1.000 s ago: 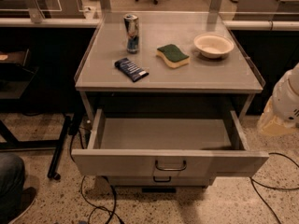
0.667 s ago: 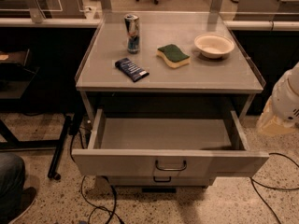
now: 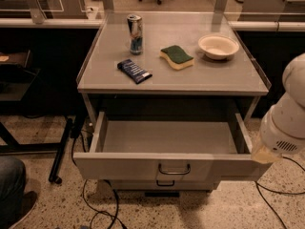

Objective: Close top drawer

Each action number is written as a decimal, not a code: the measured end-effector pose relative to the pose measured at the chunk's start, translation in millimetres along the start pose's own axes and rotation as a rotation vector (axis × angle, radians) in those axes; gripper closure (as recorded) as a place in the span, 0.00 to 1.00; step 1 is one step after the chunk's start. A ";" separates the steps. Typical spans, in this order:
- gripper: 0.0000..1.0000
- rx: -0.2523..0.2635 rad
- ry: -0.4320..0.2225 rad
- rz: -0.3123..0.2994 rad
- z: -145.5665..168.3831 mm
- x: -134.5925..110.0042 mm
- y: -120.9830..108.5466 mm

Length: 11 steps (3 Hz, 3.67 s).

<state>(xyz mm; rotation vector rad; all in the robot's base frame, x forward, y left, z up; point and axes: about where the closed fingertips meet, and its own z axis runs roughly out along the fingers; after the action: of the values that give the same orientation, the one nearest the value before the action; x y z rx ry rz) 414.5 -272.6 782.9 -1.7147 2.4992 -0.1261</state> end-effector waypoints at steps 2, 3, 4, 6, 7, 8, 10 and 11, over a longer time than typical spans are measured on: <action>1.00 -0.048 0.008 0.013 31.5 -1.3 8.1; 1.00 -0.067 0.011 0.006 40.3 -2.3 12.6; 1.00 -0.064 0.029 0.026 54.4 -1.0 8.9; 1.00 -0.055 0.066 0.072 85.6 -4.5 -8.8; 1.00 -0.075 0.082 0.081 96.2 -4.9 -5.8; 1.00 -0.068 0.080 0.083 93.7 -6.0 -8.7; 1.00 0.085 0.040 0.105 65.4 -28.8 -65.1; 1.00 0.085 0.040 0.105 65.4 -28.8 -65.1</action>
Offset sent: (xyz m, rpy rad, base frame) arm -0.0019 0.0030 -0.0247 0.0093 0.0361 -0.0089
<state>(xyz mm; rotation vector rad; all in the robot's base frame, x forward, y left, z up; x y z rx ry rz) 493.8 -269.5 727.8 -1.5613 2.5660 -0.2557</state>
